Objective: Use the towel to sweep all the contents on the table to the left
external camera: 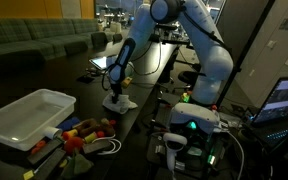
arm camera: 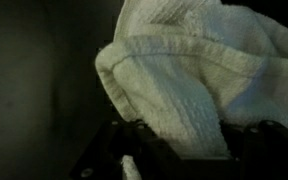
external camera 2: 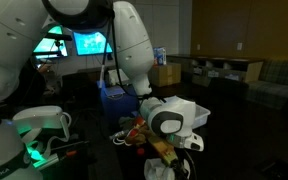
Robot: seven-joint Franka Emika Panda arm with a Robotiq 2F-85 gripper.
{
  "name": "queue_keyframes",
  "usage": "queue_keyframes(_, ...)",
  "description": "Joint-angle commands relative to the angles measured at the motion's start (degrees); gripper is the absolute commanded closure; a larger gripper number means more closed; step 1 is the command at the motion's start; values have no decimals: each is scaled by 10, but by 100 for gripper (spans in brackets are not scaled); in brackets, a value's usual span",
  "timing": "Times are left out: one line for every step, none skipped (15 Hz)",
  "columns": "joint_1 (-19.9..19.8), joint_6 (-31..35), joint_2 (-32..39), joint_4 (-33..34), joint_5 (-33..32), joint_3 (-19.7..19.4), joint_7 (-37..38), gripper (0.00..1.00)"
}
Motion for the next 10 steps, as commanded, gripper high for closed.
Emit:
queue_keyframes(17,-1,-35,-42,-17,-23,-3,92)
queue_keyframes(19,2,-37,-52,-20,-25,-2,92)
queue_keyframes(24,8,-40,-63,-24,-29,3,92)
queue_keyframes(30,14,-42,-74,-27,-34,7,92)
queue_keyframes(36,17,-45,-86,-31,-39,13,92)
queue_keyframes(40,17,-48,-97,-35,-43,15,91)
queue_keyframes(46,18,-52,-110,-38,-49,19,92)
queue_keyframes(46,13,-57,-122,-40,-49,17,91)
queue_keyframes(53,16,-62,-135,-45,-54,20,92)
queue_keyframes(53,13,-69,-149,-48,-52,14,92)
